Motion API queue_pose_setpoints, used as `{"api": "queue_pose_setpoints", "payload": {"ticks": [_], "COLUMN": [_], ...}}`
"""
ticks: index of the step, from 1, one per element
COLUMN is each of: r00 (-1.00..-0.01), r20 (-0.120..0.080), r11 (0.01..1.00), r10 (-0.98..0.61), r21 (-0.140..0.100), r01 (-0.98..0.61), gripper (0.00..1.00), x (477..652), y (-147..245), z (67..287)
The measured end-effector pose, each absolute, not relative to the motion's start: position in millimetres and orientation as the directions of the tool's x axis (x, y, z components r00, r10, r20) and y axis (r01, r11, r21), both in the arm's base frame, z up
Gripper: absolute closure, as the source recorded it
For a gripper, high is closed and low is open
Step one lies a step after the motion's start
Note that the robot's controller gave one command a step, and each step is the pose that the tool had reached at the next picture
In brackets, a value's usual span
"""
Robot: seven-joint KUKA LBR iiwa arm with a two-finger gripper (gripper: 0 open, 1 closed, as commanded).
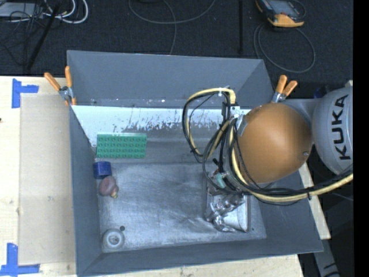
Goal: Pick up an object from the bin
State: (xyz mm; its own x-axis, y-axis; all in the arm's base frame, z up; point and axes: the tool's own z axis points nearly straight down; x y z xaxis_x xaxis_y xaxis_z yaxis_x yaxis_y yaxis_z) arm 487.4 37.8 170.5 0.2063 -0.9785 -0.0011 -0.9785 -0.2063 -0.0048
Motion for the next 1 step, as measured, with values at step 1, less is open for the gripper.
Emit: {"api": "queue_pose_setpoints", "payload": {"ticks": [1], "r00": [0.147], "r20": [-0.001], "r11": [-0.146], "r10": [-0.989], "r21": [-0.006], "r01": [-0.989], "gripper": [1.0], "x": [489.7], "y": [38.2], "z": [260.9]}}
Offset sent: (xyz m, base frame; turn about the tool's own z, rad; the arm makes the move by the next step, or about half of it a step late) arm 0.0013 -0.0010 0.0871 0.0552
